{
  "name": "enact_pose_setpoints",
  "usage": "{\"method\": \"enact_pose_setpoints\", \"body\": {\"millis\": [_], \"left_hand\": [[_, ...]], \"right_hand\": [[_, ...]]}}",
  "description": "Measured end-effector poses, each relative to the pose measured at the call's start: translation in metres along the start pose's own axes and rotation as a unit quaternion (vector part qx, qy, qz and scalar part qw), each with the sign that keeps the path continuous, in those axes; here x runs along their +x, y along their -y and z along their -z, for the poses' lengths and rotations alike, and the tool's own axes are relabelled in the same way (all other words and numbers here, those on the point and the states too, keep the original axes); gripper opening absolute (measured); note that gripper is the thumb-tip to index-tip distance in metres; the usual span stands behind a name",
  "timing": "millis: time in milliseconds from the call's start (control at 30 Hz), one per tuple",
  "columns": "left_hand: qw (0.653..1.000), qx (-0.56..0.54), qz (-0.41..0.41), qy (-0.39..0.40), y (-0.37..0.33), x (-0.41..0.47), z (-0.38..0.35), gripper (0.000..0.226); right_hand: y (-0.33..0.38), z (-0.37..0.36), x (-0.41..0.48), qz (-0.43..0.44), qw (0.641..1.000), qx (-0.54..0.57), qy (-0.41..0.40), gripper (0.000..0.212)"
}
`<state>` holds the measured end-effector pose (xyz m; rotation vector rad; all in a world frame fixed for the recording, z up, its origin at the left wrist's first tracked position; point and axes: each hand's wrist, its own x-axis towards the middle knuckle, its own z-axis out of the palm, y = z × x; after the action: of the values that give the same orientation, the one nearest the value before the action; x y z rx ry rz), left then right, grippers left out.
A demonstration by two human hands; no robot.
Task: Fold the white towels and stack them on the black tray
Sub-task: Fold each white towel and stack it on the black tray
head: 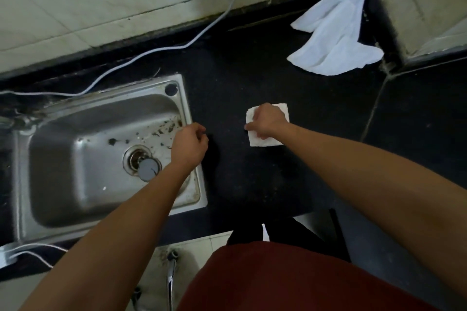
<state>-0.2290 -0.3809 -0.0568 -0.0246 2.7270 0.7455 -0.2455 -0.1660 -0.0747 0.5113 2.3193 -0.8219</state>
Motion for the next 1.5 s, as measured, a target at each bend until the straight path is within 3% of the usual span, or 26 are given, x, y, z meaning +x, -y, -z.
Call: {"method": "enact_pose_setpoints", "body": {"millis": [67,133,200,333,433,567,700,800,967,1033,1100,1167,1367,1500], "left_hand": [[1.0,0.001,-0.005,0.007,-0.005,0.001,-0.003,0.021],[1.0,0.004,-0.024,0.013,-0.014,0.002,-0.008,0.022],[0.998,0.02,-0.063,0.013,-0.028,0.004,-0.012,0.021],[0.971,0.105,-0.21,0.04,-0.065,0.004,-0.025,0.026],[0.929,0.21,-0.285,0.111,-0.083,0.007,-0.042,0.039],[0.912,0.272,-0.25,0.175,-0.083,0.018,-0.057,0.059],[0.913,0.266,-0.246,0.187,-0.077,0.022,-0.06,0.062],[0.912,0.268,-0.253,0.18,-0.076,0.021,-0.061,0.06],[0.905,0.275,-0.3,0.126,-0.075,0.009,-0.062,0.041],[0.9,0.266,-0.325,0.121,-0.071,0.001,-0.064,0.038],[0.901,0.256,-0.326,0.127,-0.065,-0.005,-0.067,0.044],[0.908,0.252,-0.309,0.127,-0.062,-0.009,-0.07,0.05],[0.919,0.224,-0.315,0.077,-0.076,-0.012,-0.075,0.023],[0.917,0.195,-0.345,0.049,-0.082,-0.014,-0.07,0.015]], "right_hand": [[-0.002,0.001,-0.001,0.013,0.999,0.045,0.027,0.044],[-0.007,0.009,-0.007,0.016,0.99,0.128,0.051,0.029],[-0.02,0.021,-0.011,0.036,0.985,0.167,0.012,0.013],[-0.05,0.044,-0.009,0.081,0.986,0.063,-0.131,0.016],[-0.061,0.046,-0.007,0.122,0.984,-0.043,-0.121,0.031],[-0.073,0.046,-0.006,0.129,0.981,-0.138,-0.053,0.045],[-0.082,0.046,-0.011,0.126,0.979,-0.145,-0.071,0.044],[-0.09,0.041,-0.024,0.07,0.985,-0.081,-0.137,0.034],[-0.089,0.022,-0.035,-0.036,0.994,0.069,-0.073,0.027],[-0.085,0.018,-0.036,-0.074,0.97,0.225,-0.057,0.02],[-0.081,0.022,-0.042,-0.116,0.916,0.381,-0.031,0.014],[-0.079,0.028,-0.049,-0.138,0.876,0.462,0.0,0.011],[-0.081,0.033,-0.068,-0.141,0.84,0.523,0.026,0.009],[-0.089,0.036,-0.083,-0.101,0.881,0.461,-0.025,0.023]]}}
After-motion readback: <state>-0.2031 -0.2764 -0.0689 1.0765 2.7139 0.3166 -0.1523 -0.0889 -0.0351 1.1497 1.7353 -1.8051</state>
